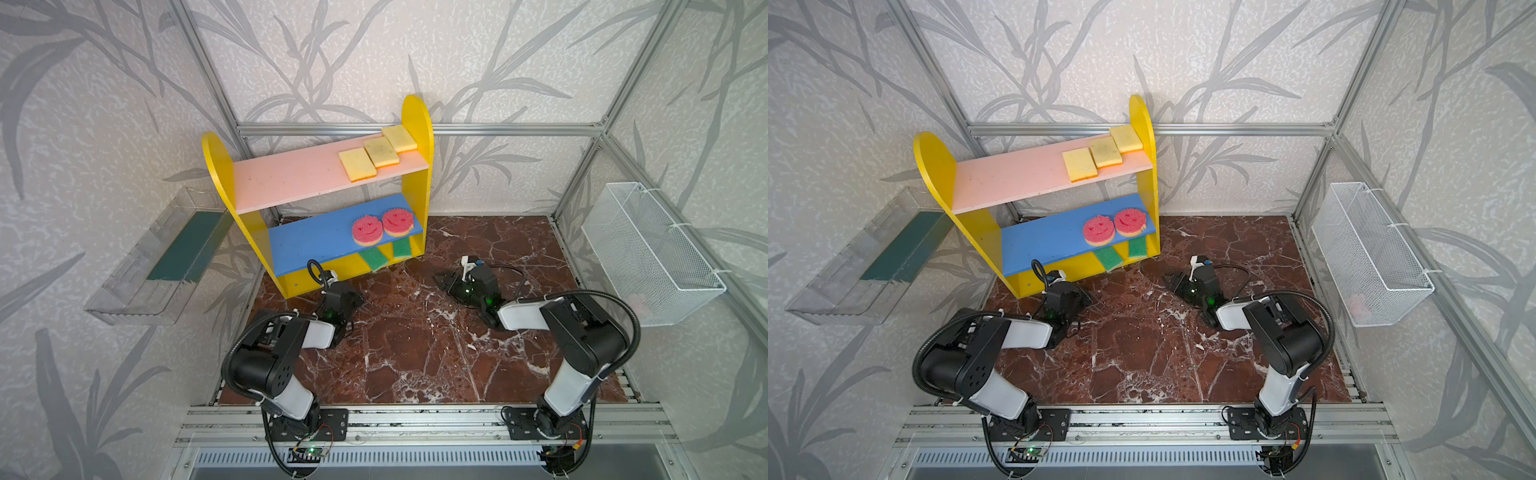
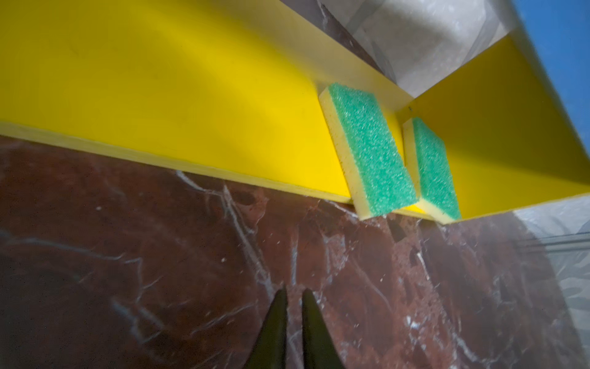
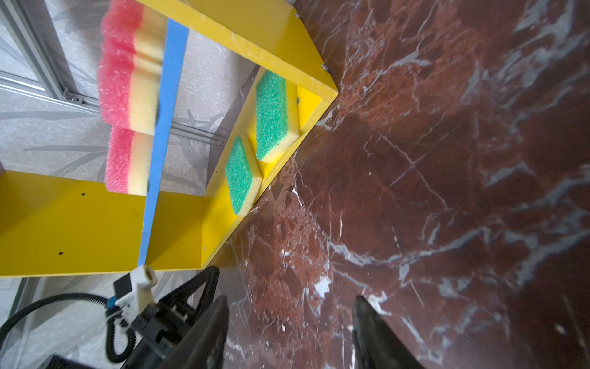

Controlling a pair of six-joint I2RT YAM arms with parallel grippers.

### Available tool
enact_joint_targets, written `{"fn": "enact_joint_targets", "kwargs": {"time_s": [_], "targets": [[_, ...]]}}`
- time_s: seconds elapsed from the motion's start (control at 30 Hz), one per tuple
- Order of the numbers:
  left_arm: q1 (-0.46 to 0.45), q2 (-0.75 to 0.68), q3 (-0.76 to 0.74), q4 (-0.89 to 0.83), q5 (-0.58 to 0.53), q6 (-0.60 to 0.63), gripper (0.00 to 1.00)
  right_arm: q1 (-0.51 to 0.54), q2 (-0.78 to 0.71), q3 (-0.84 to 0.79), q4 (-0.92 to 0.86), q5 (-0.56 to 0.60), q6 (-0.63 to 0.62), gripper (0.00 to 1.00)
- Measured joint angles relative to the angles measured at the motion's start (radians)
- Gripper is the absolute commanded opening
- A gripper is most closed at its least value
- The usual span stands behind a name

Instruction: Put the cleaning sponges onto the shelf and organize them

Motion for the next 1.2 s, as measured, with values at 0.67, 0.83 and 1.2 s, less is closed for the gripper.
{"fn": "enact_joint_targets", "kwargs": {"time_s": [0.67, 0.83, 1.2], "targets": [[0.065, 0.327, 0.14, 0.35, 0.034, -0.076, 0.21, -0.046, -0.31, -0.101, -0.27, -0.063, -0.256, 0.47], [0.064, 0.36, 0.172, 0.335, 0.02, -0.08, 0.19, -0.046, -0.278, -0.102, -0.253, -0.089, -0.246, 0.46], [0.072, 0.435, 0.283, 0.323, -0.001, -0.119, 0.19, -0.046, -0.262, -0.105, -0.224, -0.107, -0.235, 0.45]]}}
